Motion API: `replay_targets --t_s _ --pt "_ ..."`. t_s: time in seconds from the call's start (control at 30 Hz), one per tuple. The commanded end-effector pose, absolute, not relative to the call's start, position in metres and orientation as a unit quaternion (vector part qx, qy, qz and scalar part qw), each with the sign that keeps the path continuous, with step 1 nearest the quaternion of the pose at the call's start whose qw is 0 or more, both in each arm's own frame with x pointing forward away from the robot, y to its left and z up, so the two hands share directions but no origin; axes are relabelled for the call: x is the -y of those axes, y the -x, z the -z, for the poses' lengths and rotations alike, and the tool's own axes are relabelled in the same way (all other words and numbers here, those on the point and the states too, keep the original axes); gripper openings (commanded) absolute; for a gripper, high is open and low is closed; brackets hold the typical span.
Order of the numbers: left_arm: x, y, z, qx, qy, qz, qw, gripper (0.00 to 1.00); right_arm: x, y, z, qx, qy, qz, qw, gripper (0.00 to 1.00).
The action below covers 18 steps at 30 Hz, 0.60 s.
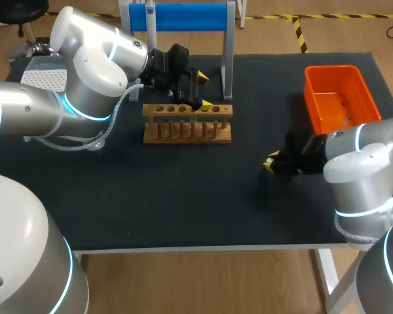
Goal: Invert the test tube, pick up the pipette, mount the tip to pipette, aspirate from beaker and dispense into the tube, eject the tip, return the pipette, and cap with the stopper.
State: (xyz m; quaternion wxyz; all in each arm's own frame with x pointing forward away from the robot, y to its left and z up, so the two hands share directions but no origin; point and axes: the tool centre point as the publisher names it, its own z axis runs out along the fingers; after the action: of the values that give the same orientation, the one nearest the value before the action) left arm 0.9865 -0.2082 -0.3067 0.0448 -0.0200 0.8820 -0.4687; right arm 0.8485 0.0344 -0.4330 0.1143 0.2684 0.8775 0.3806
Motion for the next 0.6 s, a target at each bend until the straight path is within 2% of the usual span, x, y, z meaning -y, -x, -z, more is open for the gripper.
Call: replay_targets --t_s 0.03,0.43,0.47,0.6 --pt "0.2084 -0.9876 0.3069 -0.882 0.02 0.468 0.043 1.0 -0.0354 -0.848 0.4337 -0.878 -0.269 -0.379 0.116 0.3" --pt "0.2084 -0.9876 0.3069 -0.882 0.02 0.468 0.043 1.0 -0.0348 -0.8489 0.4356 -0.879 -0.271 -0.375 0.116 0.27" --pt "0.2084 -0.9876 0.3069 -0.882 0.02 0.468 0.043 1.0 -0.0348 -0.849 0.4356 -0.879 -0.272 -0.375 0.116 0.24" --pt "0.2084 -0.9876 0.3069 -0.882 0.02 0.468 0.043 1.0 -0.0347 -0.8499 0.4362 -0.879 -0.272 -0.374 0.117 0.02"
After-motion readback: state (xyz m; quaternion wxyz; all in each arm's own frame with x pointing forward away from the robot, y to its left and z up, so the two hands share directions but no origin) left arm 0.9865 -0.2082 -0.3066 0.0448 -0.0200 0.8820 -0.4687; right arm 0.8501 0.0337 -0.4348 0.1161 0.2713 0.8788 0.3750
